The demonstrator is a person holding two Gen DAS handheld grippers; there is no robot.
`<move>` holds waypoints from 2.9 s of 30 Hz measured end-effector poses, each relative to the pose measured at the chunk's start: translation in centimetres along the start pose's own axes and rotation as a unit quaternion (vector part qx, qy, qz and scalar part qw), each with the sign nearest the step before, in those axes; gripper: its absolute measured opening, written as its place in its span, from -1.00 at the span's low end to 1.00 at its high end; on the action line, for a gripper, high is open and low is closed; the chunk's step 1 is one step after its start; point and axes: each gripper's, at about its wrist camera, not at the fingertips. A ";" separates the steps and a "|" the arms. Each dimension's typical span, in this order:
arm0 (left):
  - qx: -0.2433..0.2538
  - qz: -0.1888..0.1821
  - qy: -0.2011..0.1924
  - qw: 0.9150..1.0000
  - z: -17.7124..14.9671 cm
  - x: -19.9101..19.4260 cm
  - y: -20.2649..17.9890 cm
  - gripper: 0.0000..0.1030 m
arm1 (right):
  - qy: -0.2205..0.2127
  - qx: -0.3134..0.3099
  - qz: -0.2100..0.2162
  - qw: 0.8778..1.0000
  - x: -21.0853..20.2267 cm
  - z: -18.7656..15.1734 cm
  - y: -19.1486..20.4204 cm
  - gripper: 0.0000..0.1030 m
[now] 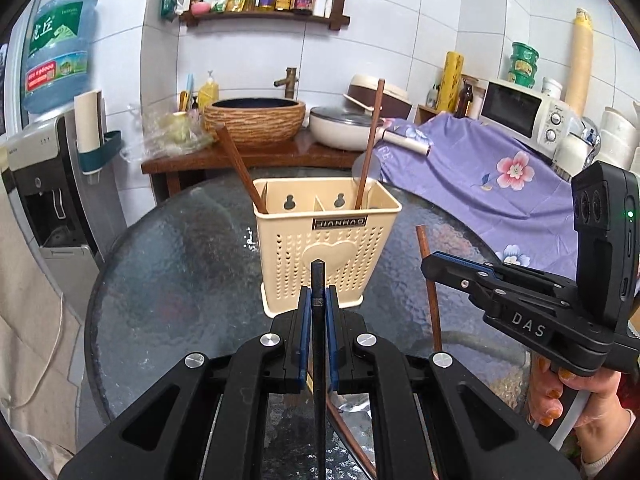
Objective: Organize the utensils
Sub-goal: 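Lift both chopsticks and carry them over the cream holder, then lower the chopsticks into the holder and open both grippers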
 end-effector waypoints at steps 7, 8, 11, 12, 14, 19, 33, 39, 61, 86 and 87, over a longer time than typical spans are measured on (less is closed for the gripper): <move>0.006 -0.001 -0.019 1.000 0.2 -1.5 0.0 -0.87 | -0.022 -0.015 0.003 1.000 -2.1 0.2 0.9 -0.85; 0.006 -0.001 -0.022 1.000 0.3 -1.8 0.0 -0.87 | -0.024 -0.017 0.003 1.000 -2.4 0.3 1.0 -0.85; 0.008 -0.001 -0.031 0.999 0.4 -2.5 0.0 -0.87 | -0.035 -0.025 0.003 0.999 -3.2 0.4 1.4 -0.85; 0.009 -0.001 -0.033 0.999 0.5 -2.7 0.0 -0.87 | -0.038 -0.027 0.003 0.999 -3.4 0.5 1.5 -0.85; 0.010 0.000 -0.039 0.999 0.6 -3.1 0.0 -0.87 | -0.045 -0.030 0.002 0.999 -4.0 0.8 1.8 -0.85; 0.011 0.003 -0.048 0.999 0.9 -3.7 -0.1 -0.87 | -0.052 -0.034 0.000 0.998 -4.5 1.3 2.0 -0.85; 0.021 0.001 -0.068 0.997 2.7 -5.0 -0.6 -0.87 | -0.070 -0.049 -0.008 0.996 -5.7 3.1 2.8 -0.85; 0.026 -0.001 -0.080 0.996 4.0 -6.0 -1.0 -0.87 | -0.074 -0.054 -0.011 0.996 -6.4 4.5 3.0 -0.85; -0.026 0.006 -0.136 0.990 16.3 -10.3 0.1 -0.87 | -0.145 -0.048 -0.046 0.987 -11.5 17.9 4.7 -0.85; -0.052 0.040 -0.062 0.996 13.1 1.5 1.7 -0.87 | -0.067 -0.030 -0.088 0.993 0.9 14.3 1.1 -0.85; -0.052 0.040 -0.060 0.996 12.9 1.7 1.7 -0.87 | -0.066 -0.030 -0.089 0.993 1.1 14.1 1.1 -0.85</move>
Point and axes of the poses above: each gripper's, at about its wrist camera, not at the fingertips, and x roughly the way its jaws point, y to its left, z to its top, and after that the axes turned 12 degrees about y, right-handed
